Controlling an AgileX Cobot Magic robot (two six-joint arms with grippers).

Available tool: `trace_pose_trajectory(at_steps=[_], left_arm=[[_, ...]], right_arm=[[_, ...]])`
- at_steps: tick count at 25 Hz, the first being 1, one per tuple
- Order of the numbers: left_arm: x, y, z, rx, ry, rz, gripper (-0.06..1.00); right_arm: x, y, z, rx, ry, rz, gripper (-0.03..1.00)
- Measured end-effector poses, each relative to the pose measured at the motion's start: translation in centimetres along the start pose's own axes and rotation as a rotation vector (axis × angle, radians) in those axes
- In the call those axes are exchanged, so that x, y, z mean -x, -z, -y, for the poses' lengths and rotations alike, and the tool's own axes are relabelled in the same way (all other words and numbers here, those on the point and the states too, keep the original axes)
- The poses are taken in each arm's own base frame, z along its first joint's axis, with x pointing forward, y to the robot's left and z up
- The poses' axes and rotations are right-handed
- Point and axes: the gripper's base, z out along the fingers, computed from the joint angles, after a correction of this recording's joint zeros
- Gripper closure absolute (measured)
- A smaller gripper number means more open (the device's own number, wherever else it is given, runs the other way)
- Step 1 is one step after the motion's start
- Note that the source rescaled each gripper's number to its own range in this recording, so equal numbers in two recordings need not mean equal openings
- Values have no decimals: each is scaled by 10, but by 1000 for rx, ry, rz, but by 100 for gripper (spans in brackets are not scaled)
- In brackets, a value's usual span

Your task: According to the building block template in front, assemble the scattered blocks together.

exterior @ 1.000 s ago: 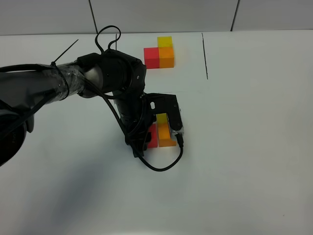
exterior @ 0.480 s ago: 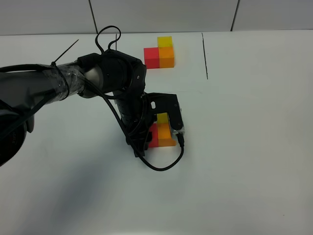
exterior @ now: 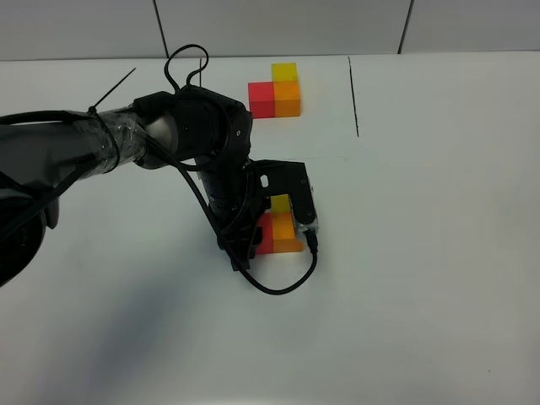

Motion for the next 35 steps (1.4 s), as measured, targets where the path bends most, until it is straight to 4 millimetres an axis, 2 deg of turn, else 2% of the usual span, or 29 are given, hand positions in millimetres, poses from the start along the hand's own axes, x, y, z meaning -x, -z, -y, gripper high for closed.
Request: trace_pose_trajectory(at_steps=[9, 11, 17, 19, 21, 25, 29, 35], left_arm=[[0, 0, 0, 0, 0, 0, 94], [0, 0, 0, 0, 0, 0, 87], [2, 0, 2, -6, 2, 6, 24], [2, 3, 2, -4, 1, 8, 8], [2, 7, 3, -3, 1, 10, -1], [1, 30, 5, 17, -1, 29, -3], [-2, 65, 8, 62, 26, 71, -3], [-34, 118, -7, 159, 200, 155, -3]], right_arm=[[0, 0, 0, 0, 0, 0, 97], [0, 0, 0, 0, 0, 0, 97], [0, 0, 0, 0, 0, 0, 97], [0, 0, 0, 0, 0, 0, 97], [0, 0, 0, 0, 0, 0, 97], [0, 0, 0, 0, 0, 0, 97], [0, 0, 0, 0, 0, 0, 97], [0, 0, 0, 0, 0, 0, 97]])
